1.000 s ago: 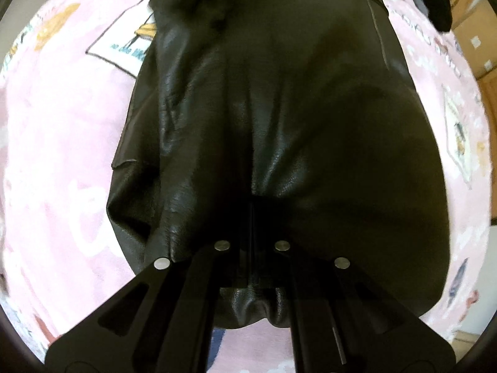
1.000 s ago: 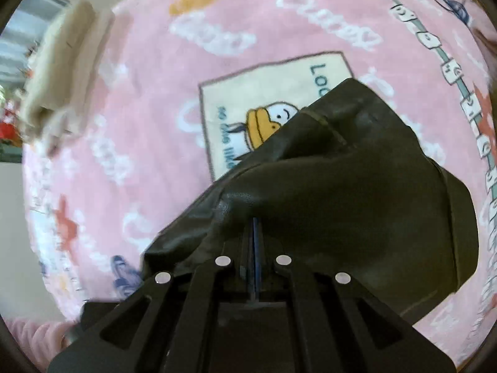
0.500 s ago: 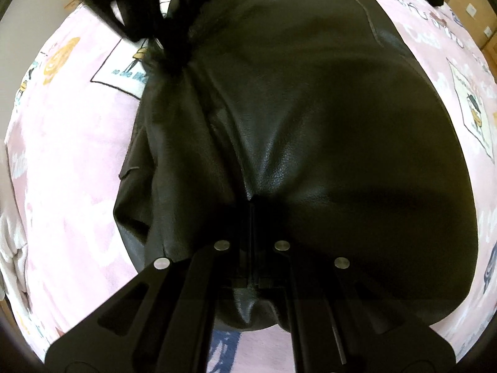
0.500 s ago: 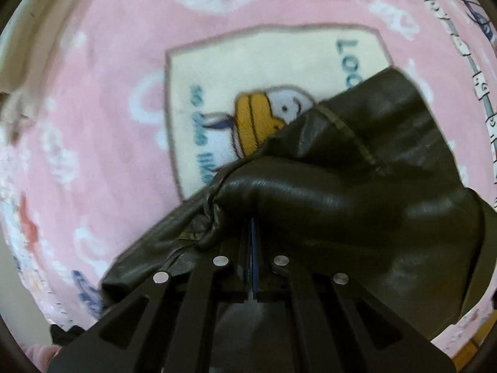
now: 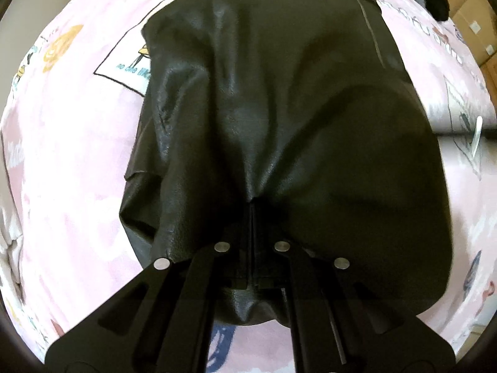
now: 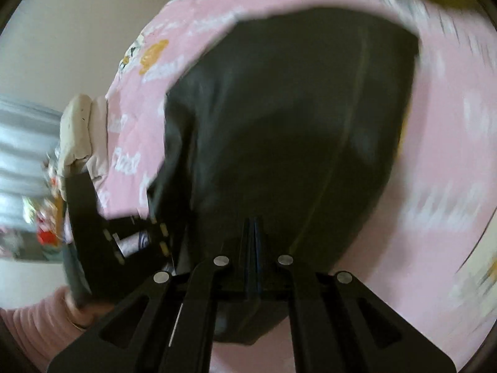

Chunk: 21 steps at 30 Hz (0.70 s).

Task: Fold large clothes
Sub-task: 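Smooth the folded jacket bundle with both tools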

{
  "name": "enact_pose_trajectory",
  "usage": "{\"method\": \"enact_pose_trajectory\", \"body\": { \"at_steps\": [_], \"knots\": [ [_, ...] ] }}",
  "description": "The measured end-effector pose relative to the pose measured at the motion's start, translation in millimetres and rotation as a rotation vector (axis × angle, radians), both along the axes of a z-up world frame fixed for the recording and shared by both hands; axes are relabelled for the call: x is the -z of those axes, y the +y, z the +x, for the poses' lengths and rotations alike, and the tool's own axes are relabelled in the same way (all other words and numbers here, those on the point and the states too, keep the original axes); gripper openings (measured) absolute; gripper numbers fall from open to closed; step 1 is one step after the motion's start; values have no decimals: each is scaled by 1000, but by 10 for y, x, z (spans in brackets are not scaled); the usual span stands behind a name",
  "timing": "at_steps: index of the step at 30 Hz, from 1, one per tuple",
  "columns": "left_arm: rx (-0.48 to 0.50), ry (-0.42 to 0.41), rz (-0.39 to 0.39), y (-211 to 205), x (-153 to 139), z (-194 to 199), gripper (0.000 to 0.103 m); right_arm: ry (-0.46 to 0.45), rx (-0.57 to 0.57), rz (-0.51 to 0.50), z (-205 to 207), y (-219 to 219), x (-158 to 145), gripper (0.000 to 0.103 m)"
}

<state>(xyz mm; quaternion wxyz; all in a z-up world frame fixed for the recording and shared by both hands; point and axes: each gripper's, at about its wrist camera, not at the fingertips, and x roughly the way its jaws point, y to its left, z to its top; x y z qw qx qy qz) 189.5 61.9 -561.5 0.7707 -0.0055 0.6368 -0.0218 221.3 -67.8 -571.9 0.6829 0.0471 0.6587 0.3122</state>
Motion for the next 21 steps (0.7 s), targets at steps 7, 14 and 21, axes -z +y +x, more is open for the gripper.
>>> {"method": "enact_pose_trajectory", "body": {
  "at_steps": [7,14,21],
  "knots": [
    [5,40,58,-39,-177,622,2,81,213,178,-190,-215,427,3],
    [102,96,186,-68,49,819,2,-36,241,88,-407,-237,252,2],
    [33,124,153,205,-44,679,2,-53,202,170,-988,-160,-67,2]
  ]
}}
